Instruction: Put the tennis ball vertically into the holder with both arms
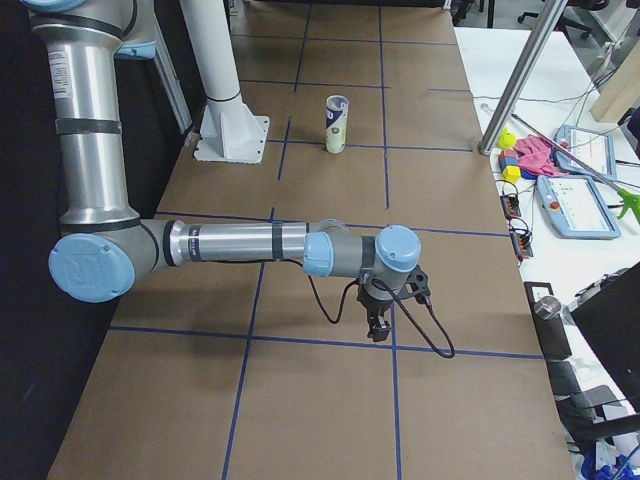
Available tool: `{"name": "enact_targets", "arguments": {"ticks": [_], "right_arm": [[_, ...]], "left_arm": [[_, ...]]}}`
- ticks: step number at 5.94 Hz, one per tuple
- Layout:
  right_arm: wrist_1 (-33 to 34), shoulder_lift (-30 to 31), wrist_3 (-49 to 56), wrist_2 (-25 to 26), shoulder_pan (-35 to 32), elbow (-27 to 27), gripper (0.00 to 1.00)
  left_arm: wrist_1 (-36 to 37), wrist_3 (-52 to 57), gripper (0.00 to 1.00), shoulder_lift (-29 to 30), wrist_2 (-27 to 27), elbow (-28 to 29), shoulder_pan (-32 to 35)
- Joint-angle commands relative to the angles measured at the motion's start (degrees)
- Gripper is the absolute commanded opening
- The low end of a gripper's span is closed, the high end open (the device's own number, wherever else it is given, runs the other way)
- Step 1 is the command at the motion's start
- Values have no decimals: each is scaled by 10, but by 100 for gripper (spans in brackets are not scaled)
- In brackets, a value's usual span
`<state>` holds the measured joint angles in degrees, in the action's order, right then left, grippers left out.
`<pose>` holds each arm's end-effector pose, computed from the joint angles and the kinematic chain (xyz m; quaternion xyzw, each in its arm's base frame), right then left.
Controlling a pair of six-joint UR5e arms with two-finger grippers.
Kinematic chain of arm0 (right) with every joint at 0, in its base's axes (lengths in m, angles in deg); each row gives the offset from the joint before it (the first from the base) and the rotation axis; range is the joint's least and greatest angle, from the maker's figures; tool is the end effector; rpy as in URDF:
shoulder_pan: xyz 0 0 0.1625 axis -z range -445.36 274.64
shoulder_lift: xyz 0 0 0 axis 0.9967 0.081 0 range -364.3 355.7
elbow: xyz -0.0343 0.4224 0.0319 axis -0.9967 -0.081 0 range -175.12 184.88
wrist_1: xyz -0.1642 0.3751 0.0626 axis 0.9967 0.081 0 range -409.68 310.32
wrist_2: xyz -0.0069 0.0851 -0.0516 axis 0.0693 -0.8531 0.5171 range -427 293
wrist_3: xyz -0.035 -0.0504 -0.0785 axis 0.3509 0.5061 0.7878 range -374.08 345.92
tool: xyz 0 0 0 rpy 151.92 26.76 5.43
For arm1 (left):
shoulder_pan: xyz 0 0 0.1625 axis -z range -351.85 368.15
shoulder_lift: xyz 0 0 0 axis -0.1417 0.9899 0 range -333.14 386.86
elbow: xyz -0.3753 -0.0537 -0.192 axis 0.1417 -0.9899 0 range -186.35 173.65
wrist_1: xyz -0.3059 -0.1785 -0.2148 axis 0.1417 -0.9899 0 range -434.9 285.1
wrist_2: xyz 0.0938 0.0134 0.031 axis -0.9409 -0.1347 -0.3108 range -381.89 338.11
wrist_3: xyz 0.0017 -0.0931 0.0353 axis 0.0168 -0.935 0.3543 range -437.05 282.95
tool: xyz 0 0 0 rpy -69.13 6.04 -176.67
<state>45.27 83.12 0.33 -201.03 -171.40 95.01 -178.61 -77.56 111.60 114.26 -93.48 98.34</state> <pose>0.0288 -0.5110 0.6440 0.0160 -0.3749 -0.1407 0.9162 -0.0631 -0.4550 0.7001 0.0437 0.3915 0.0135 0.9190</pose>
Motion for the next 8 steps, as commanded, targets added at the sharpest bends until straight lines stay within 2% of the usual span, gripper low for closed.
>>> {"name": "enact_targets", "arguments": {"ticks": [1, 2, 3, 4, 5, 7, 8], "right_arm": [[0, 3, -1, 0, 10, -2, 100], [0, 3, -1, -1, 10, -1, 100], [0, 4, -1, -1, 11, -2, 100], [0, 4, -1, -2, 11, 0, 100], [0, 1, -1, 0, 11, -2, 100], [0, 0, -3, -2, 11, -3, 100], [-1, -3, -2, -2, 19, -4, 100]], "left_arm": [[65, 0, 100, 11, 12, -30, -5], [99, 1, 100, 23, -10, -33, -14], [101, 16, 100, 37, -66, -36, -15], [130, 78, 100, 45, -67, -40, -17], [187, 94, 100, 73, -65, -51, -12], [197, 95, 100, 69, -56, -57, -12], [193, 95, 100, 61, -31, -54, -12]]}}
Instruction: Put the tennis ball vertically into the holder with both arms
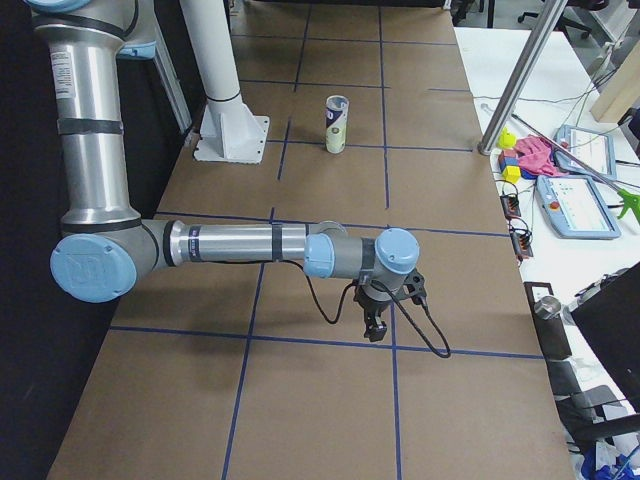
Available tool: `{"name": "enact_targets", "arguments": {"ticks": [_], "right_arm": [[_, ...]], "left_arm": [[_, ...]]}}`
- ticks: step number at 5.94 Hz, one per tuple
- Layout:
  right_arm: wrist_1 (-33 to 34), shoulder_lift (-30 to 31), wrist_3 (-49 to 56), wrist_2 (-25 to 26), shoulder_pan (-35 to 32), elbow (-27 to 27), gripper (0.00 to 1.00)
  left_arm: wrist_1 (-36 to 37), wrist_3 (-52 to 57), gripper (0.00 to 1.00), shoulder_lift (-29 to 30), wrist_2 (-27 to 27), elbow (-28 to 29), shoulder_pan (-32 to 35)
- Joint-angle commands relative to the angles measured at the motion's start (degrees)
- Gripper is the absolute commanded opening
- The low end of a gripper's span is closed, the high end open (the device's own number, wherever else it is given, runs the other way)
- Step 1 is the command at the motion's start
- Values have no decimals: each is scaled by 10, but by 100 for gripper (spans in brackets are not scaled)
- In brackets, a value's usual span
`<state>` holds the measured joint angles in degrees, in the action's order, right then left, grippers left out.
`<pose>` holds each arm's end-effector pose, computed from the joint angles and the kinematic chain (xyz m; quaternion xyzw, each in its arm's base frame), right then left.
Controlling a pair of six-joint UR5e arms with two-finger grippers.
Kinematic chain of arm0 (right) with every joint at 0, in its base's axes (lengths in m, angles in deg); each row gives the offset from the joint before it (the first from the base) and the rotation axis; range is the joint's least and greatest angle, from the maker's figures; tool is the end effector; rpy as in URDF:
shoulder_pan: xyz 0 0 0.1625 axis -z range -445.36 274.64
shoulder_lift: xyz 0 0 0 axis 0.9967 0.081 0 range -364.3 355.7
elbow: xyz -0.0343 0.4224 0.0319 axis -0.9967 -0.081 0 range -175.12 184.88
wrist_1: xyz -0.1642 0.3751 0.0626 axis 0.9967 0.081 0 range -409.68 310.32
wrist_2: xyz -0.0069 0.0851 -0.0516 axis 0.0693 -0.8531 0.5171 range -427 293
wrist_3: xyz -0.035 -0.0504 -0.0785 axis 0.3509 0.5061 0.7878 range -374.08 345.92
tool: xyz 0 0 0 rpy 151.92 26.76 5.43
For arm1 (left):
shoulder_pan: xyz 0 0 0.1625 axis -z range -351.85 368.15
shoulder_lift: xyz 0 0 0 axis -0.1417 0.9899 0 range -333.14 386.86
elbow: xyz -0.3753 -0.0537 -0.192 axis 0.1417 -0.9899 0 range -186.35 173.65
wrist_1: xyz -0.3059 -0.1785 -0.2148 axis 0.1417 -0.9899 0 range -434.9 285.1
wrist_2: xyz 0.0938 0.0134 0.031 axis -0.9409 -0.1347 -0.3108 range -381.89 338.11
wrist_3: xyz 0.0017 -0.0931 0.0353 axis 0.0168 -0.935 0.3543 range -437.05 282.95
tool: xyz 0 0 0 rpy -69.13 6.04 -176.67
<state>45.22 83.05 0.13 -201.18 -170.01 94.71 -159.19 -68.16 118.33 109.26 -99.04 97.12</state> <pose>0.0162 -0.5118 0.6457 0.0095 -0.3764 -0.1495 0.9143 -0.0589 -0.5008 0.6366 0.0115 0.3514 0.0762 0.9331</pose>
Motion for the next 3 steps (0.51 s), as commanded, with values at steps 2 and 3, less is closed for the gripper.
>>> {"name": "enact_targets", "arguments": {"ticks": [2, 3], "right_arm": [[-52, -3, -4, -3, 13, -31, 100], [-56, -4, -45, -14, 17, -33, 100]], "left_arm": [[-3, 1, 100, -28, 26, -15, 2], [-2, 1, 100, -28, 26, -28, 8]]}}
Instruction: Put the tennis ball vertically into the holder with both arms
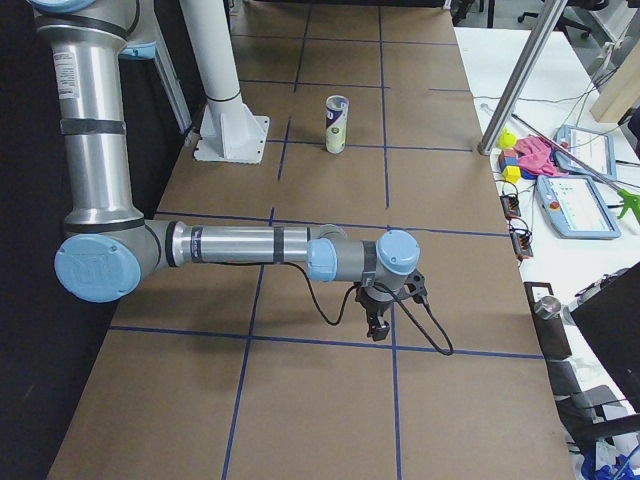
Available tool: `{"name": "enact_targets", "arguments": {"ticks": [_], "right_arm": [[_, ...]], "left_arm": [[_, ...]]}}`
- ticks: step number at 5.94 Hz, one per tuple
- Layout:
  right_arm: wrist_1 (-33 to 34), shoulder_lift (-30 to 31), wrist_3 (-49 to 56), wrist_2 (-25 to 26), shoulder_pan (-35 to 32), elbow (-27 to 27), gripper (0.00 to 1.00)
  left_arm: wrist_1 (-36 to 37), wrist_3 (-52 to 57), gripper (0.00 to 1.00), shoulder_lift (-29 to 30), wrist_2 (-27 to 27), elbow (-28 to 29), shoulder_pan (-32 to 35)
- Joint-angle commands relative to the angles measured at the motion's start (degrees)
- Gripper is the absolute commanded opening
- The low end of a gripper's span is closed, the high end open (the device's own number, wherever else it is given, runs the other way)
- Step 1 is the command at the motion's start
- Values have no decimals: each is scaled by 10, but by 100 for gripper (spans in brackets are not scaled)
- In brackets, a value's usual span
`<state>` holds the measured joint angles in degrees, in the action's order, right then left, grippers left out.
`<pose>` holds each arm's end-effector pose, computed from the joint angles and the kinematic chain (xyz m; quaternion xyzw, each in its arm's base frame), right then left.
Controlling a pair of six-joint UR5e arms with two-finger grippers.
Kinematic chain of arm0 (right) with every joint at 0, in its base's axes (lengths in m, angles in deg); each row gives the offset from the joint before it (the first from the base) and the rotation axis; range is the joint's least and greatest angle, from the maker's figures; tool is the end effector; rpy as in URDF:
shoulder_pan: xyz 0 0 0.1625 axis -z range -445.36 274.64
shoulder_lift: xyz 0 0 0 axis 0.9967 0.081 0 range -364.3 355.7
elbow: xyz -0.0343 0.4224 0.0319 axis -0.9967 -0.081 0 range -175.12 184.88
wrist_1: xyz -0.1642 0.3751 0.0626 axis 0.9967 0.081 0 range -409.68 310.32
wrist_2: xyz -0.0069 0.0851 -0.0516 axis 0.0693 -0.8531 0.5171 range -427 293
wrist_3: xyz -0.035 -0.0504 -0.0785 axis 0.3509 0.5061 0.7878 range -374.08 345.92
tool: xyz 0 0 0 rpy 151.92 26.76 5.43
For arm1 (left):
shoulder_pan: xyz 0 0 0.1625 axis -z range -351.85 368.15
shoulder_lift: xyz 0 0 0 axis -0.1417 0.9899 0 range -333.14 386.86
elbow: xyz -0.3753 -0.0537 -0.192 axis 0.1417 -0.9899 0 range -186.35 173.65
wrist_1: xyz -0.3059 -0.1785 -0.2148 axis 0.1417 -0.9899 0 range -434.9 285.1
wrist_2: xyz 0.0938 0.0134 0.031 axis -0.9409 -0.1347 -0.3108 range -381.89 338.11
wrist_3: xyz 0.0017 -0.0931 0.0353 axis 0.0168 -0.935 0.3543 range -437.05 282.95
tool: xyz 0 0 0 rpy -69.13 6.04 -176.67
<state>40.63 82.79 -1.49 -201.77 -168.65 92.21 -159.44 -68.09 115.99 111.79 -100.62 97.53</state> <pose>0.0027 -0.5173 0.6561 0.0189 -0.3804 -0.1548 0.9116 -0.0594 -0.4828 0.6397 0.0104 0.3721 0.0708 0.9254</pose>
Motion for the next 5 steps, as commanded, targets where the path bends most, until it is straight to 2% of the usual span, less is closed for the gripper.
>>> {"name": "enact_targets", "arguments": {"ticks": [1, 3, 5], "right_arm": [[-11, -2, -37, -8, 2, -2, 100], [-12, -5, -36, -8, 2, -2, 100], [-11, -5, -36, -8, 2, -4, 100]], "left_arm": [[5, -2, 100, -5, -3, -31, 19], [1, -1, 100, -9, -1, -18, 19], [3, 1, 100, -12, -5, -34, 19]]}}
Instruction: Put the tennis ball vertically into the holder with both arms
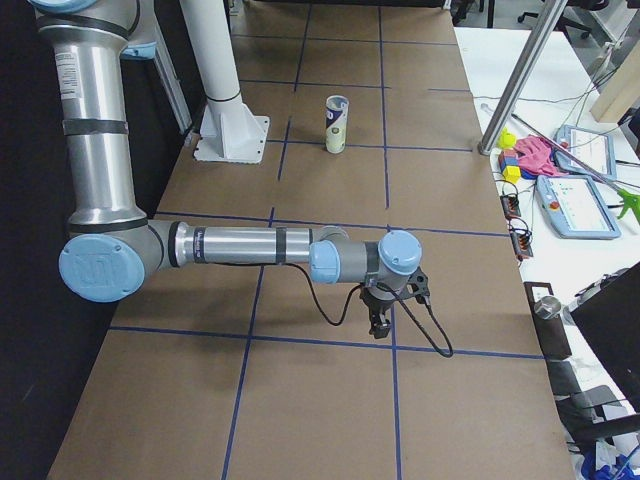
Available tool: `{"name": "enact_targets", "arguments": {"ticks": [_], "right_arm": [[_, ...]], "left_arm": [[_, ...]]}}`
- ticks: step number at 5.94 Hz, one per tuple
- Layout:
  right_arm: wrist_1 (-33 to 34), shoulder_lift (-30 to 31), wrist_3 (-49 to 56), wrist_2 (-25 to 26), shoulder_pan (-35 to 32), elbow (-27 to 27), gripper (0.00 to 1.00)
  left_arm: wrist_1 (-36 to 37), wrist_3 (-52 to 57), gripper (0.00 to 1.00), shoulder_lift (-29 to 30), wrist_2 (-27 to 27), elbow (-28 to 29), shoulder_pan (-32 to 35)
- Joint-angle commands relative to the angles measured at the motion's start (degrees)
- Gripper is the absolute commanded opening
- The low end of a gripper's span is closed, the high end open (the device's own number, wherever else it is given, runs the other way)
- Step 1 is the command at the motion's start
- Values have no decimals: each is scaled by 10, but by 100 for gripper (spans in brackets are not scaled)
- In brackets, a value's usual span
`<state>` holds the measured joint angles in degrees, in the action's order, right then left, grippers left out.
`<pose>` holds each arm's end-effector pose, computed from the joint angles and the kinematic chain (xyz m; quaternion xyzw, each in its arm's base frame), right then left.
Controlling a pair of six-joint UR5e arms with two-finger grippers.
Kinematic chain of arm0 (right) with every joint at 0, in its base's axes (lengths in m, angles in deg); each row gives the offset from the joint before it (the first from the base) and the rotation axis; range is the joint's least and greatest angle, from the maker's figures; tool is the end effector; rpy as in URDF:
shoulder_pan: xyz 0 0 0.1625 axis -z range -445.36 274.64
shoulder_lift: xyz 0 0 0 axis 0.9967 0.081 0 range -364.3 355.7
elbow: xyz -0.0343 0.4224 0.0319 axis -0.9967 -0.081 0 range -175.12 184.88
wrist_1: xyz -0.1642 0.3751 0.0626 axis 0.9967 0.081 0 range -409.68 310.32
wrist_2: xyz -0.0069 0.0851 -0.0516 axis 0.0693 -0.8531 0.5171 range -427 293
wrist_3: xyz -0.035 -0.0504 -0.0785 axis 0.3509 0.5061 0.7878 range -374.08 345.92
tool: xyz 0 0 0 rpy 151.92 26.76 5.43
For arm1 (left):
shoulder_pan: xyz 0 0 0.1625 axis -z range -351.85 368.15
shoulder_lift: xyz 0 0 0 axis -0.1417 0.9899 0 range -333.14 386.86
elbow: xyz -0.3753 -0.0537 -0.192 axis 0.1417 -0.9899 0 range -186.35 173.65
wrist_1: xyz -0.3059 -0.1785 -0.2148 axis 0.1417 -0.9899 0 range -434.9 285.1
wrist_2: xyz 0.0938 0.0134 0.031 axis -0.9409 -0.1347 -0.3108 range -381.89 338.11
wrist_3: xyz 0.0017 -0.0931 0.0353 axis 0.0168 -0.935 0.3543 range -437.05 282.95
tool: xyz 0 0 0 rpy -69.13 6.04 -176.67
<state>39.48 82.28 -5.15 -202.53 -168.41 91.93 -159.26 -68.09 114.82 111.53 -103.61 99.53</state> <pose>-0.0011 -0.5226 0.6510 0.0172 -0.3867 -0.1317 0.9126 -0.0764 -0.4729 0.6246 0.0299 0.3686 0.0601 0.9271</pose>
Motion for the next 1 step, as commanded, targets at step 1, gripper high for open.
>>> {"name": "enact_targets", "arguments": {"ticks": [1], "right_arm": [[1, 0, 0, 0, 0, 0, 100]], "left_arm": [[2, 1, 100, -1, 0, -10, 0]]}}
